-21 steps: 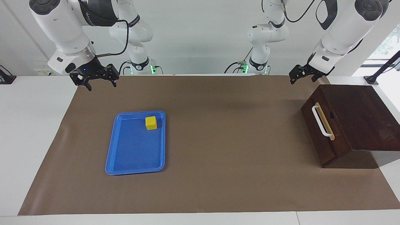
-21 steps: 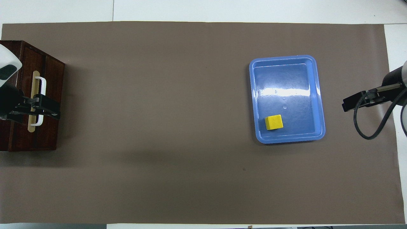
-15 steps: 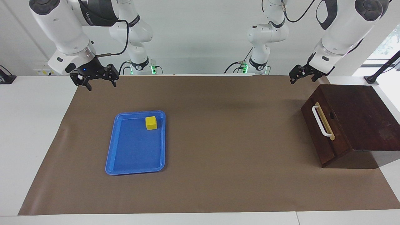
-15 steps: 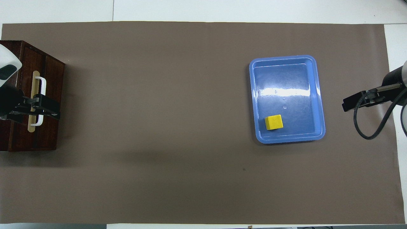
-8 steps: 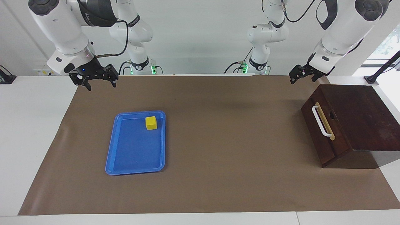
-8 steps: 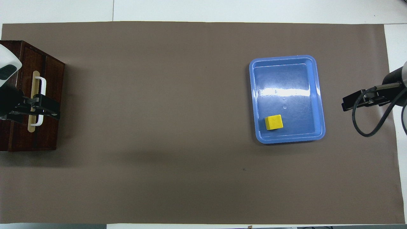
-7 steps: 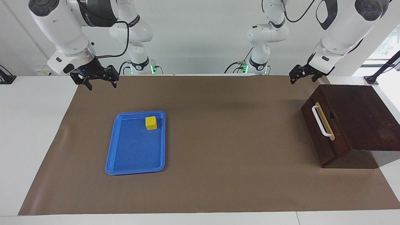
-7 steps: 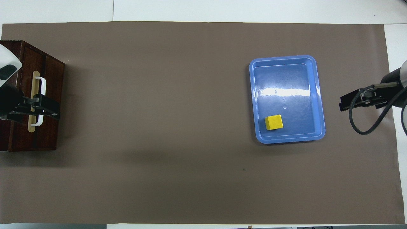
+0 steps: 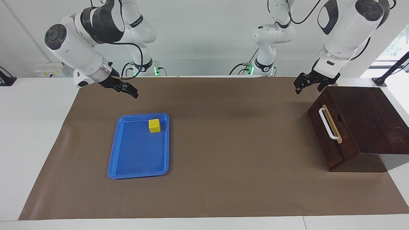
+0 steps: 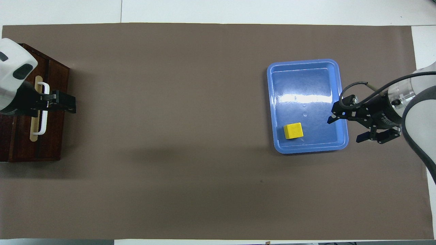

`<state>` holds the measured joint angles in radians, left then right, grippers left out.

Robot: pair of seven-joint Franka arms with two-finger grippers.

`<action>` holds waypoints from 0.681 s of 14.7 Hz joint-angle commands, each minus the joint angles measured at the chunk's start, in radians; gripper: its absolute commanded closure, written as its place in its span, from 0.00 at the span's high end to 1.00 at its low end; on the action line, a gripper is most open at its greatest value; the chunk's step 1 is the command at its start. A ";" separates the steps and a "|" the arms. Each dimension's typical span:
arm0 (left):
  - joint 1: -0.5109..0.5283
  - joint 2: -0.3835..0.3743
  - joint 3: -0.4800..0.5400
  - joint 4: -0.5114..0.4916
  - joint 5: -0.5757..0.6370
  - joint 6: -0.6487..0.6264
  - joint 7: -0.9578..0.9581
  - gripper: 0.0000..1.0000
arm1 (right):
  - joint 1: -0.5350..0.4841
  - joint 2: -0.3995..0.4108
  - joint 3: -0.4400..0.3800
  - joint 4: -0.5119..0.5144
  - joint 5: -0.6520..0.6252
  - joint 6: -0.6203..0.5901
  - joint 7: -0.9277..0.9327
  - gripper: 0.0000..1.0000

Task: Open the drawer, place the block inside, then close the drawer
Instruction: 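Pull the drawer open with the left gripper while the right gripper reaches the tray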

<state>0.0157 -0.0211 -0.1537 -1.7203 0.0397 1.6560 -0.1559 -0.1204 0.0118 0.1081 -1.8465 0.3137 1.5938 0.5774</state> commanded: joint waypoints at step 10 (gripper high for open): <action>0.047 0.111 0.006 -0.252 0.391 0.441 -0.005 1.00 | -0.094 0.270 0.004 -0.128 0.384 0.204 0.249 1.00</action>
<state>0.0351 0.0791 -0.1451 -1.9571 0.3971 2.0398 -0.1589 -0.1942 0.2079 0.1045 -2.0041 0.6417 1.7843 0.8167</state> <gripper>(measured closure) 0.000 0.000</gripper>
